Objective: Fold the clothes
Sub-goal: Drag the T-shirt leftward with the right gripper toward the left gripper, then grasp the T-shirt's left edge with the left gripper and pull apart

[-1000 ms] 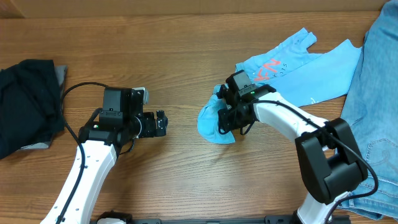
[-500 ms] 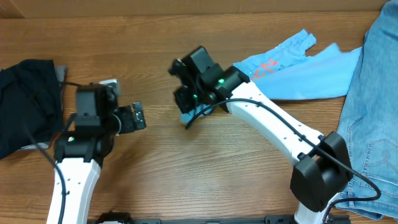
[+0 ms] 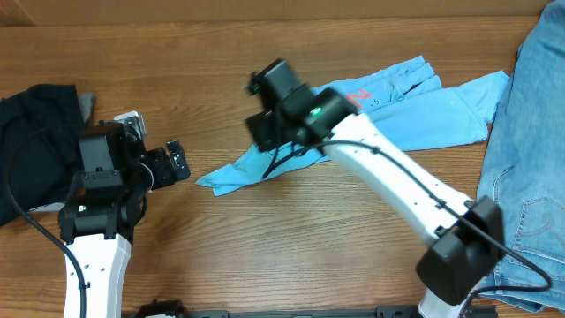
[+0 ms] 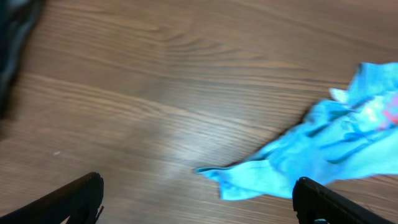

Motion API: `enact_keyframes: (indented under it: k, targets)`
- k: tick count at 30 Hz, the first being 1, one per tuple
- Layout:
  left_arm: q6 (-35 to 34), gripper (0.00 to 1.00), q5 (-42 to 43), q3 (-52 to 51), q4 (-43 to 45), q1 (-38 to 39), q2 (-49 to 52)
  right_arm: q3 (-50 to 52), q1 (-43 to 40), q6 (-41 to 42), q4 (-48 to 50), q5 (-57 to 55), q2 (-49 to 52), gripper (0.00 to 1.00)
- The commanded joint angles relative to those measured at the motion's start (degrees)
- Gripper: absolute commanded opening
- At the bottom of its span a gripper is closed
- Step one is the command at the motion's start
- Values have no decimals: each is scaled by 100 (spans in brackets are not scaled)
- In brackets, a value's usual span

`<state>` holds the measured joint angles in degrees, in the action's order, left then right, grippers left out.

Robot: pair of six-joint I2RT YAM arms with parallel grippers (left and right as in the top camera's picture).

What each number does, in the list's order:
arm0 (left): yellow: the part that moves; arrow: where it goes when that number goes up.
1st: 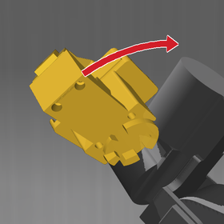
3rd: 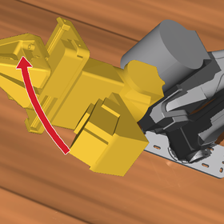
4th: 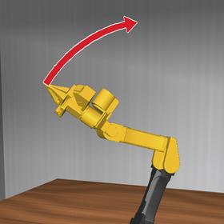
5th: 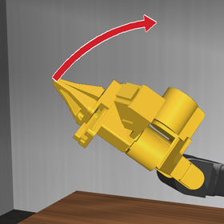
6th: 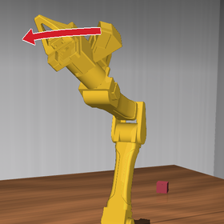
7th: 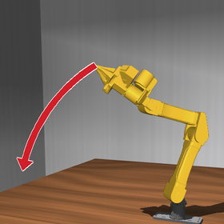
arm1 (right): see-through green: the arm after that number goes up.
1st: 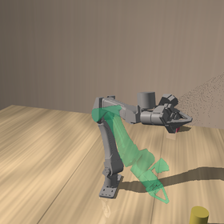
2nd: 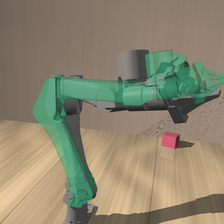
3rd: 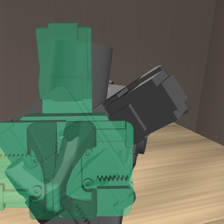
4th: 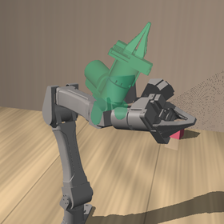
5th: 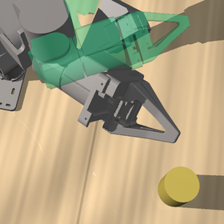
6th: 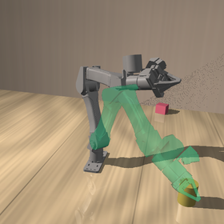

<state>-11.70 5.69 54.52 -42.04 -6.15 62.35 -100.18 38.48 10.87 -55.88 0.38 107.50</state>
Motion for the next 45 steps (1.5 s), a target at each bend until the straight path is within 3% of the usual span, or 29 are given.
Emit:
enact_keyframes:
  k: [1, 3, 6, 9, 16, 17, 19, 20, 21, 24, 27, 30, 35, 40, 45]
  targets:
    - [94, 100, 1071, 125, 120, -4, -59, -157, -837, 584, -603, -787, -817, 73]
    - [479, 100, 1220, 122, 66, 203, 125, -157, -1366, 769, -1108, -782, -940, 82]
    - [1075, 100, 1137, 122, 22, 911, 684, -140, -2107, 984, -1773, -649, -946, 84]
    - [1333, 100, 247, 122, 229, 1633, 1591, -140, -2741, 979, -2024, -201, -946, 85]
    - [1904, 99, -201, 122, 1329, 2002, 3429, -140, -2999, 933, -2072, -70, -946, 84]
    - [1902, 90, -208, 122, 1421, 2002, 3519, -140, -2999, 931, -2076, -70, -946, 84]
    - [1902, 58, -205, 122, 1423, 2006, 3567, -140, -2999, 931, -2076, -70, -946, 83]
    - [1899, 20, -208, 125, 1386, 2006, 3547, -140, -2999, 933, -2070, -70, -946, 82]
    - [1838, 4, -214, 131, 1340, 2006, 3499, -140, -2999, 933, -2057, -70, -946, 82]
    - [1222, 4, -780, 280, 1073, 1947, 3084, -140, -2999, 935, -2044, -72, -946, 82]
    - [1145, 4, -1213, 455, 876, 1687, 2354, -140, -2999, 935, -2024, -74, -946, 82]
    - [977, 4, -1663, 485, 807, 918, 1519, -140, -3080, 1102, -2031, -201, -946, 82]
    - [997, 4, -1257, 485, 866, -570, 1108, -63, -3368, 1189, -2122, -155, -940, 86]
    - [990, 4, -916, 485, 857, -658, 1108, 1045, -3373, 1185, -2017, 11, -940, 87]
    - [975, 4, -750, 485, 800, -658, 1108, 2194, -3368, -236, -310, 957, -940, 87]
